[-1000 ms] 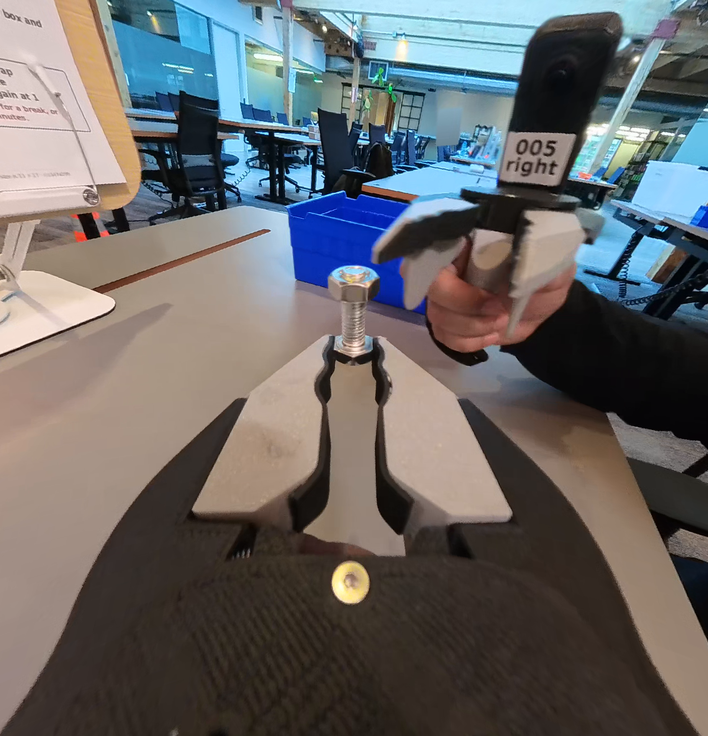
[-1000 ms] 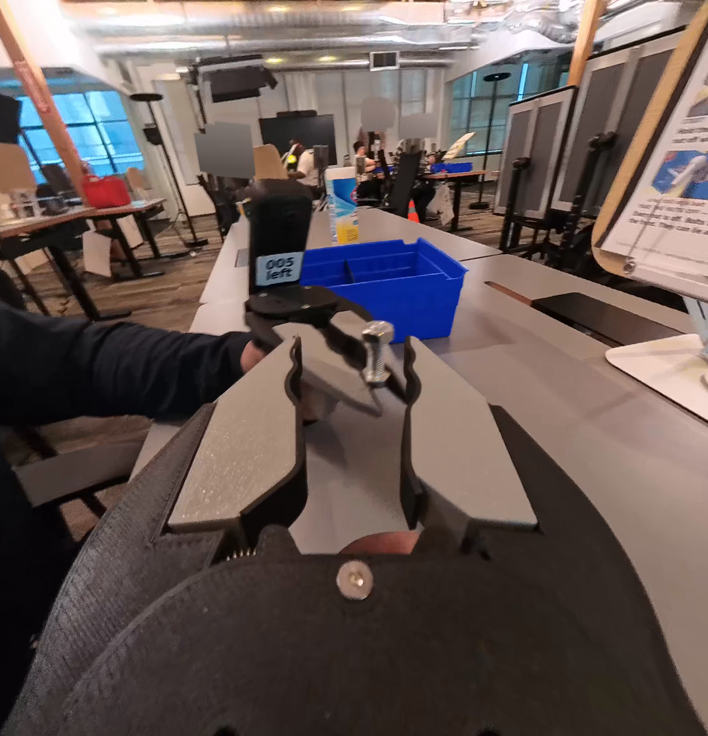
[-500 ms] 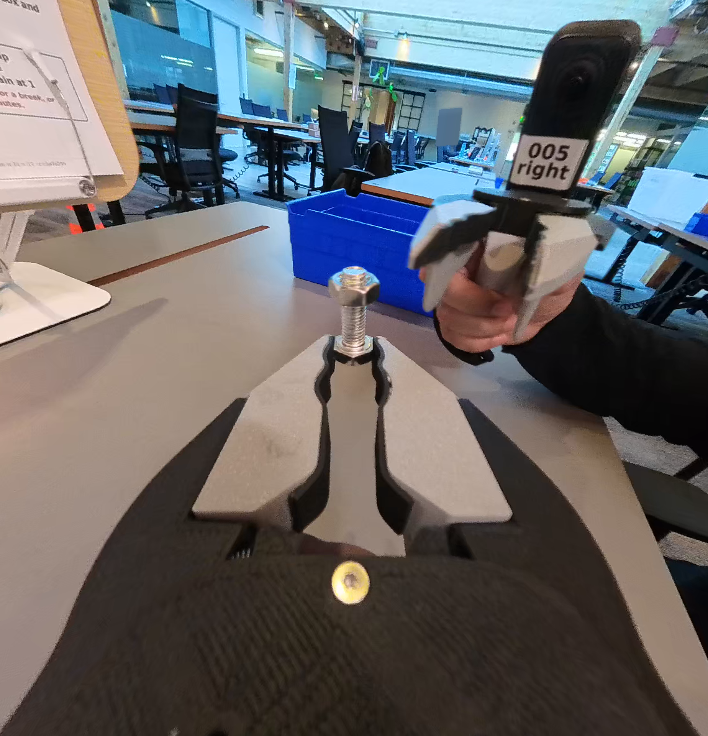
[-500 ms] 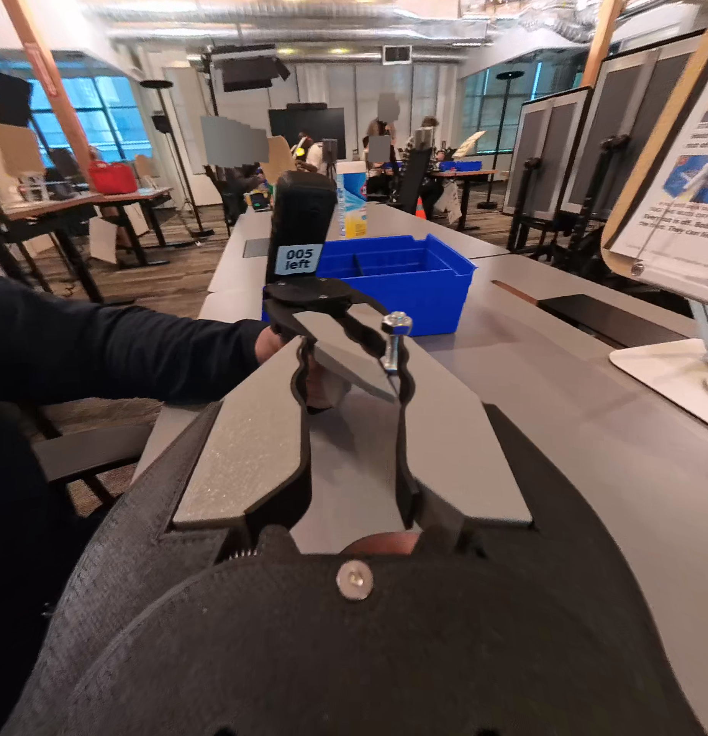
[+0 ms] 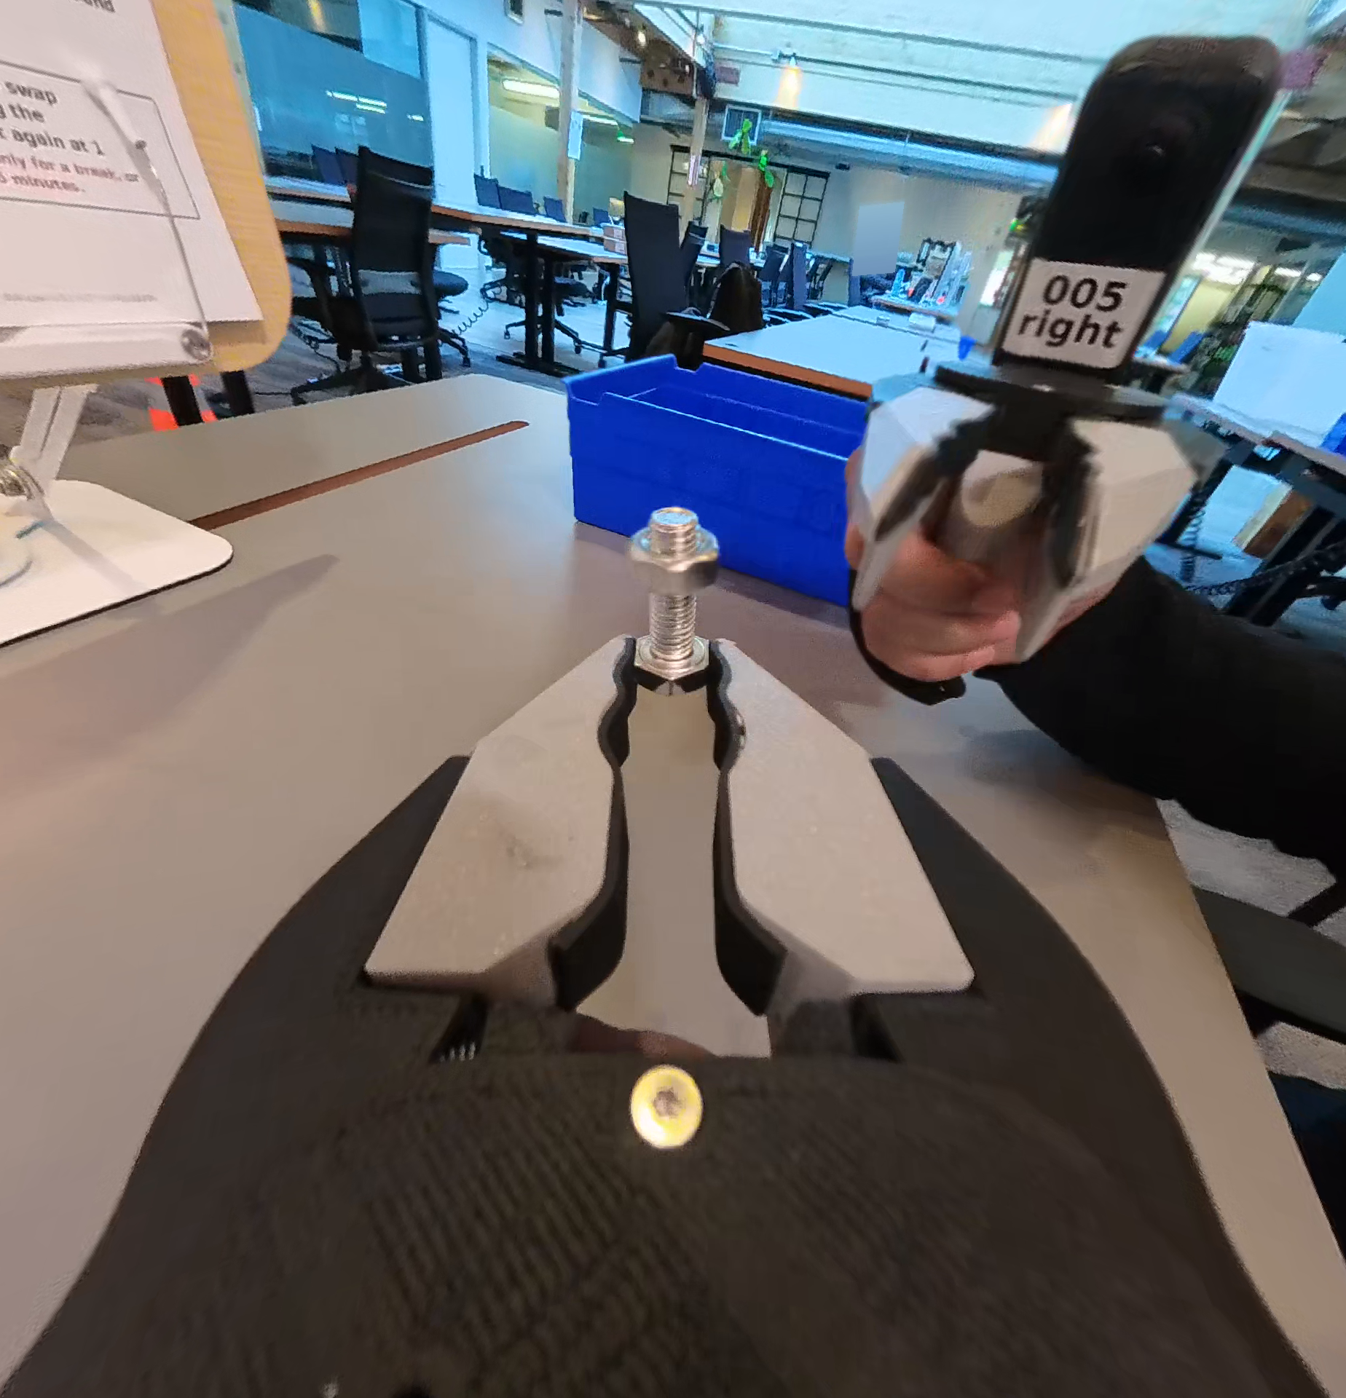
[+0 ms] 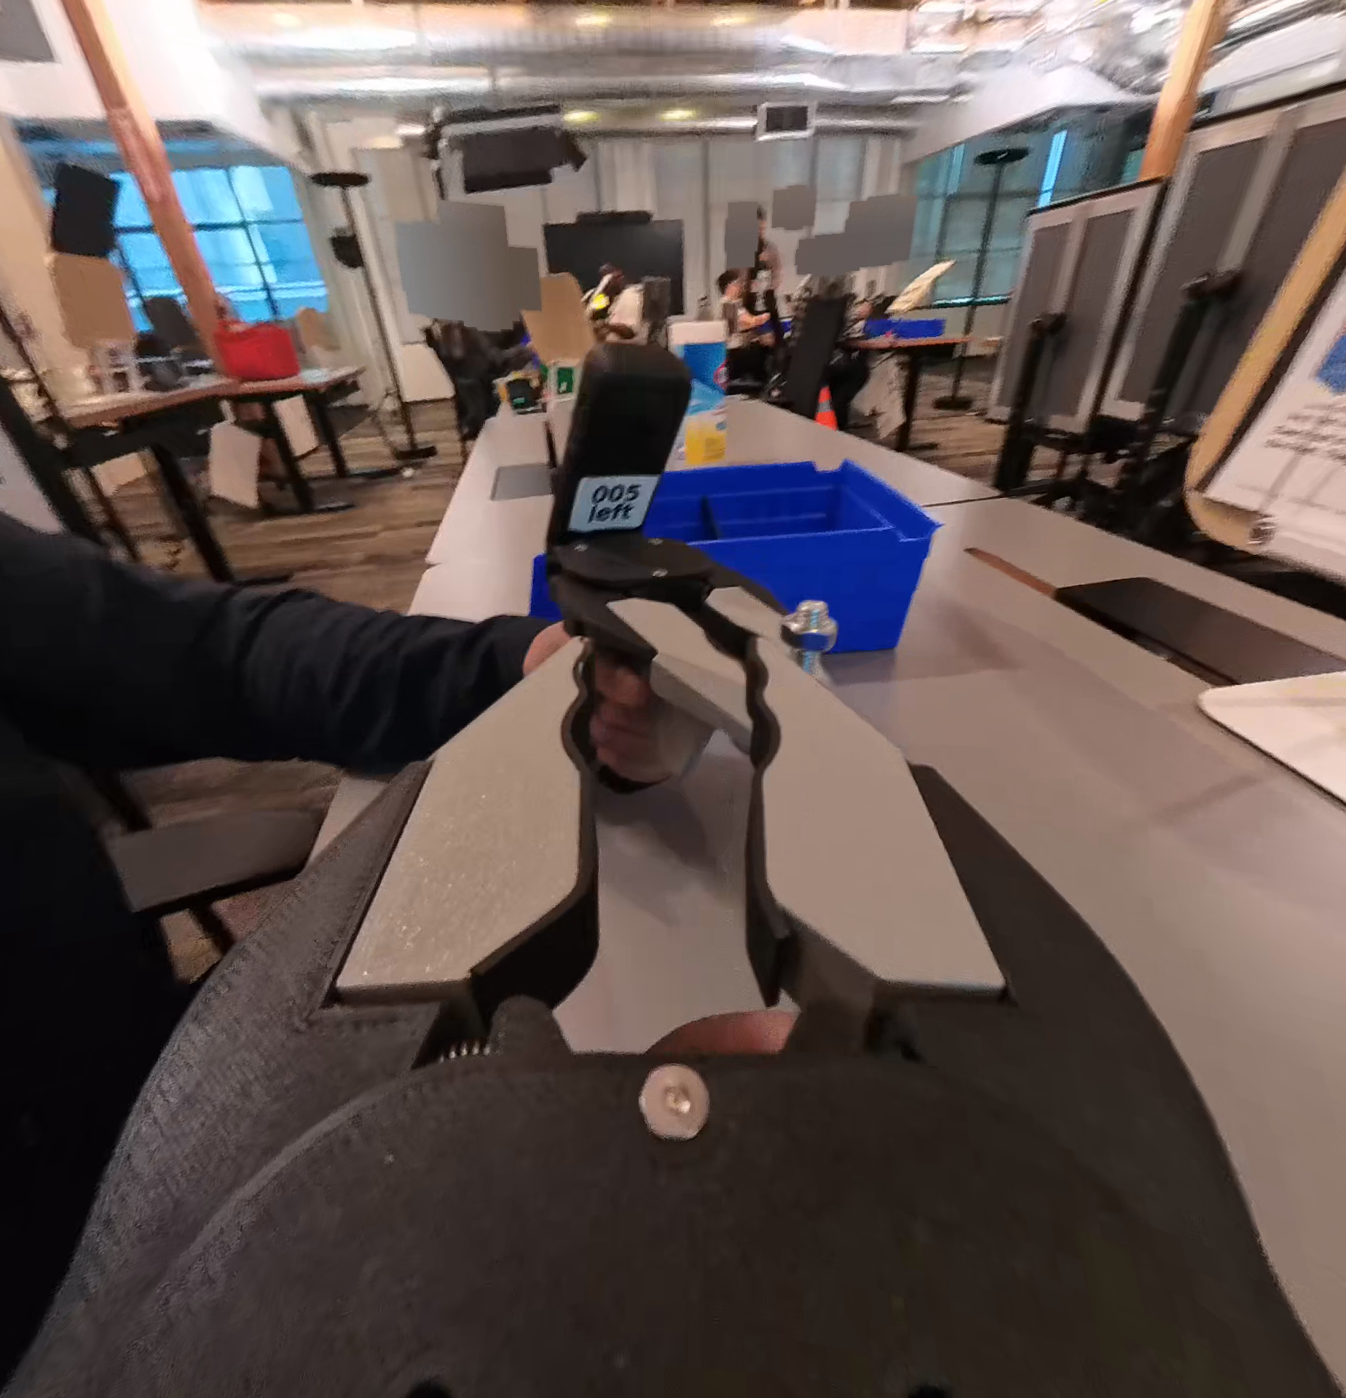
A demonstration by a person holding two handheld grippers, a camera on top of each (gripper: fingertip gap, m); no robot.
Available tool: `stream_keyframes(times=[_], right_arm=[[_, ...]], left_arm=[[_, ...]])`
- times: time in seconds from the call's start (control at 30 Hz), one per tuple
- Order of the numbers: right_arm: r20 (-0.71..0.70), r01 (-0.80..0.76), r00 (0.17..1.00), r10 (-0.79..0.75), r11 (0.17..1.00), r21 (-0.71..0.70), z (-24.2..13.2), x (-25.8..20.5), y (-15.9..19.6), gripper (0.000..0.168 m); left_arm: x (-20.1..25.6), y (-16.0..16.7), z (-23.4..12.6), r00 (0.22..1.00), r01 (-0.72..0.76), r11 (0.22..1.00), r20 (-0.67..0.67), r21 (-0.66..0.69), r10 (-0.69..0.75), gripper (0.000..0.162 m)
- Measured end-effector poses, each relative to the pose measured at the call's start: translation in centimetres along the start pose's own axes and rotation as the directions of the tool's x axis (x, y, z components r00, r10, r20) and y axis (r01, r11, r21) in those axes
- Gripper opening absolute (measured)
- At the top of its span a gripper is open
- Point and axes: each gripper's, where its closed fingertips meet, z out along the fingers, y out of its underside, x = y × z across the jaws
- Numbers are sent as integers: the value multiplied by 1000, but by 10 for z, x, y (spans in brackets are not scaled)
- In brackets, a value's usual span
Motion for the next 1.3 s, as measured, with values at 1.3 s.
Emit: stream_keyframes(times=[1.3], right_arm=[[-874,-114,346,-340,910,-399,-266,128,-35,15]], left_arm=[[9,26,15,1000,22,992,-3,-121,-22,25]])
